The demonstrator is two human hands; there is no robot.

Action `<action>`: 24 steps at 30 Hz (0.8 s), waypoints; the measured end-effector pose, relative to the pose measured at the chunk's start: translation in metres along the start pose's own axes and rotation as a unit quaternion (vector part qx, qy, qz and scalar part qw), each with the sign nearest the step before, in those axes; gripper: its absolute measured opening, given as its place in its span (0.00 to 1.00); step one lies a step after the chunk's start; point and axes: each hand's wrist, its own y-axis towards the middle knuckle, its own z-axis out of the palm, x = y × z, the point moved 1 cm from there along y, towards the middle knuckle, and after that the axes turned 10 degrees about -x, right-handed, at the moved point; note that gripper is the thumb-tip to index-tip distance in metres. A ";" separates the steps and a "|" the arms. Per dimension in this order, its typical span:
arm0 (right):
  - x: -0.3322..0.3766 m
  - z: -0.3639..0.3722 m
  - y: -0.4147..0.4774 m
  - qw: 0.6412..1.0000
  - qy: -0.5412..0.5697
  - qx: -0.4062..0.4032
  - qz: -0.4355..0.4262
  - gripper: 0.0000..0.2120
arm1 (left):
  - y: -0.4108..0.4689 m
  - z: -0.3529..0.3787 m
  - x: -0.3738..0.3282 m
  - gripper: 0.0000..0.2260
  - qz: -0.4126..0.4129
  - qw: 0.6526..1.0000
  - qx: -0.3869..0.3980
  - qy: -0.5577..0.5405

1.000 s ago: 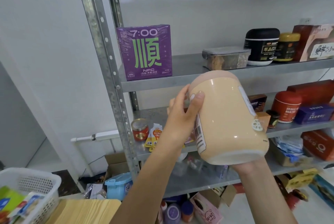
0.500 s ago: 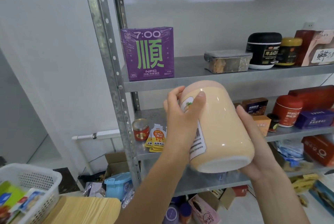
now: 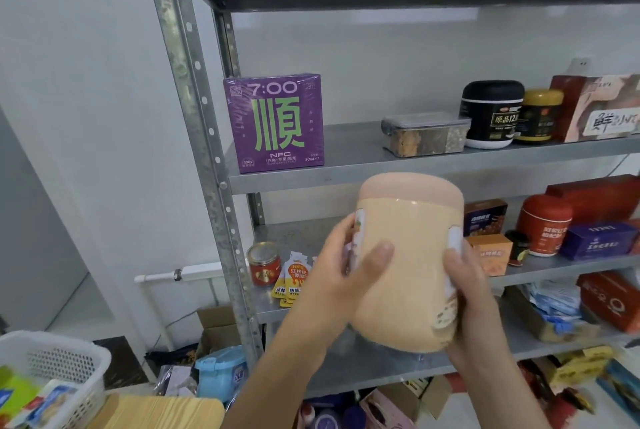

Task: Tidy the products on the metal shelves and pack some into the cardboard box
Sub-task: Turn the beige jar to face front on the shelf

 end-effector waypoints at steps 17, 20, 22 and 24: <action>0.044 0.010 0.019 0.978 -0.154 0.139 -0.009 0.55 | 0.030 -0.008 -0.001 0.47 0.068 0.996 0.048 -0.040; 0.050 0.023 0.025 0.981 -0.181 0.069 0.016 0.45 | 0.037 -0.005 -0.009 0.37 0.036 0.997 0.053 -0.039; 0.056 0.033 0.029 0.985 -0.159 0.020 0.055 0.38 | 0.044 -0.006 -0.011 0.33 0.020 0.997 0.057 -0.049; 0.062 0.041 0.037 0.980 -0.127 -0.021 0.150 0.36 | 0.049 -0.009 -0.012 0.39 -0.019 0.997 0.060 -0.050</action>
